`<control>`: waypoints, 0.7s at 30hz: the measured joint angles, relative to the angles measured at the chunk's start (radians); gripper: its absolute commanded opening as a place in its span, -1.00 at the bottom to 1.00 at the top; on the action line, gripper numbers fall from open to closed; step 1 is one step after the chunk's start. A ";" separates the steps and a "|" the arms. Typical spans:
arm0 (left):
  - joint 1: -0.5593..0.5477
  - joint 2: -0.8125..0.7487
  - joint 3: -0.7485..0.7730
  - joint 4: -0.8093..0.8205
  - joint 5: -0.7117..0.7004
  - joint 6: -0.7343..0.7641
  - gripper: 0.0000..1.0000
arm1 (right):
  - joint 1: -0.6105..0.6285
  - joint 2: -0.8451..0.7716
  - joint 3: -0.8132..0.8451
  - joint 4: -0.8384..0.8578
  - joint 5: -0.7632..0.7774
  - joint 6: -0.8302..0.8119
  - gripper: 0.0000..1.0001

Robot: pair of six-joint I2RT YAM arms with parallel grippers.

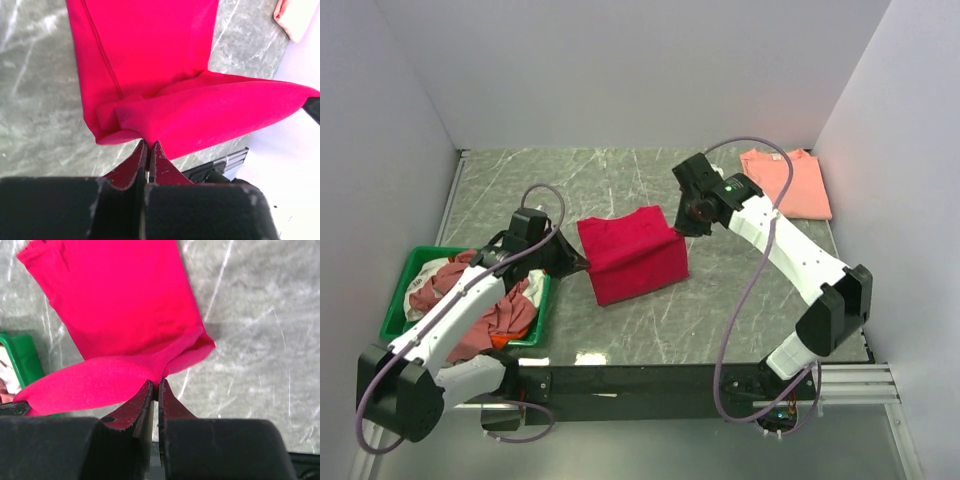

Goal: Fold and stack the t-shirts
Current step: Fold the tshirt

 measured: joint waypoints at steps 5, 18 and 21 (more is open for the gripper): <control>0.051 0.092 0.032 0.032 0.034 0.047 -0.99 | -0.010 0.101 0.109 0.000 0.002 -0.022 -1.00; 0.144 0.319 0.098 0.142 0.092 0.109 -0.99 | -0.055 0.344 0.309 0.002 0.000 -0.068 -1.00; 0.161 0.381 0.126 0.161 0.100 0.119 -0.99 | -0.069 0.403 0.364 0.000 -0.007 -0.075 -1.00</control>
